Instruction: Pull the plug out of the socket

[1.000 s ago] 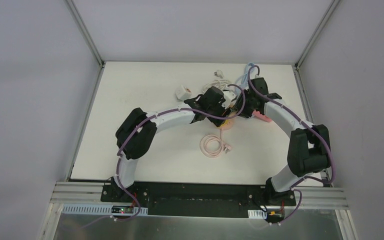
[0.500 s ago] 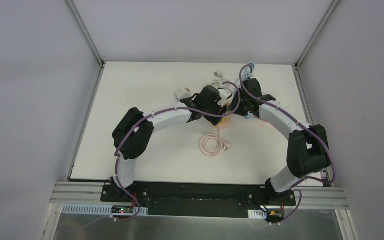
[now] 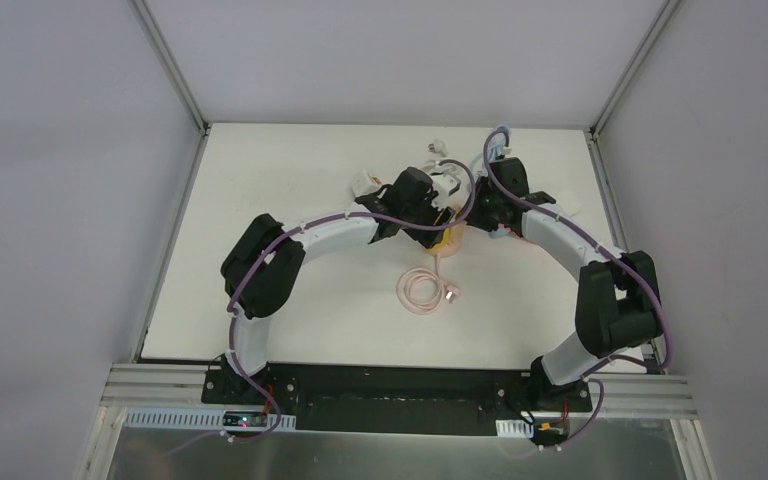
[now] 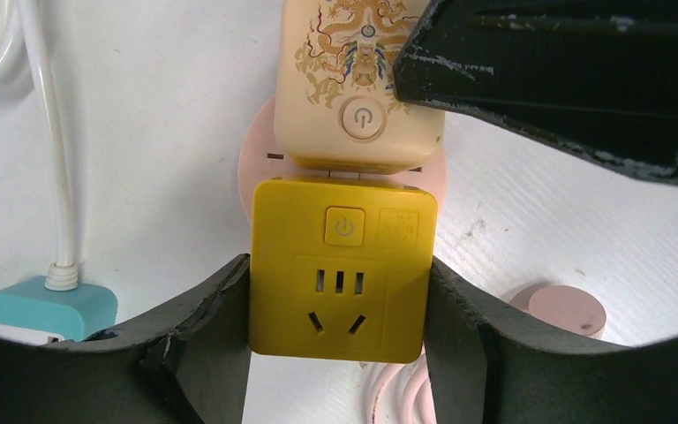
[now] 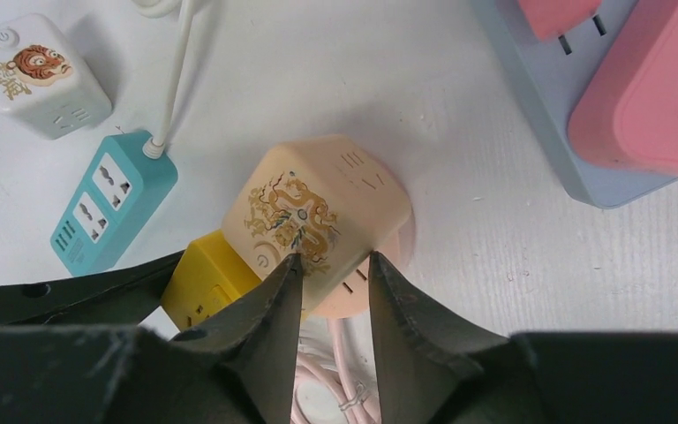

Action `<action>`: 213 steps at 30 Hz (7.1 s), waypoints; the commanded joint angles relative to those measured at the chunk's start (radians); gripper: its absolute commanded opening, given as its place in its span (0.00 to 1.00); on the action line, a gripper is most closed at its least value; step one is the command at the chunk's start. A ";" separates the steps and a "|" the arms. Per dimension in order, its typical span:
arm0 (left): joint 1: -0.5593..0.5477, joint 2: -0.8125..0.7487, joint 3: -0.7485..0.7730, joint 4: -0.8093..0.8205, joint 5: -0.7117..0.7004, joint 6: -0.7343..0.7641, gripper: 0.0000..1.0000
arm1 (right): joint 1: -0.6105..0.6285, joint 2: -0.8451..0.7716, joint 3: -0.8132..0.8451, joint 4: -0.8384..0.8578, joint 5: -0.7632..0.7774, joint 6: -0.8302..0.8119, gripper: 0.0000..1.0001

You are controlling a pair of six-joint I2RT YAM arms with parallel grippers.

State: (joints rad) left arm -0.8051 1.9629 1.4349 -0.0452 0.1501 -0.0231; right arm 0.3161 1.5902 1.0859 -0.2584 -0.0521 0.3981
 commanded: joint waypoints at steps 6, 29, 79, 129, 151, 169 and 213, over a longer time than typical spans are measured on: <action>-0.033 -0.104 0.074 -0.028 -0.044 0.118 0.00 | 0.019 0.009 -0.067 -0.123 0.144 -0.089 0.35; 0.012 -0.069 0.140 -0.093 0.168 -0.077 0.00 | -0.018 0.021 -0.110 -0.069 -0.062 -0.068 0.35; -0.028 -0.202 -0.139 0.252 0.022 0.032 0.00 | 0.108 -0.021 -0.198 -0.167 -0.023 -0.167 0.44; -0.042 -0.329 -0.268 0.305 0.104 0.149 0.00 | 0.049 0.074 -0.163 -0.210 0.044 -0.112 0.32; 0.179 -0.495 -0.269 0.153 0.093 -0.134 0.00 | 0.052 0.040 -0.102 -0.208 0.011 -0.106 0.36; 0.699 -0.593 -0.440 -0.210 0.005 -0.738 0.01 | 0.043 0.000 0.211 -0.218 -0.095 -0.047 0.77; 0.814 -0.330 0.138 -0.618 -0.073 -0.385 0.74 | 0.033 0.053 0.283 -0.217 -0.024 -0.191 1.00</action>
State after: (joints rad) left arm 0.0196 1.7523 1.4975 -0.6685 0.1406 -0.5259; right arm 0.3573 1.6173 1.3037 -0.4385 -0.0536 0.3107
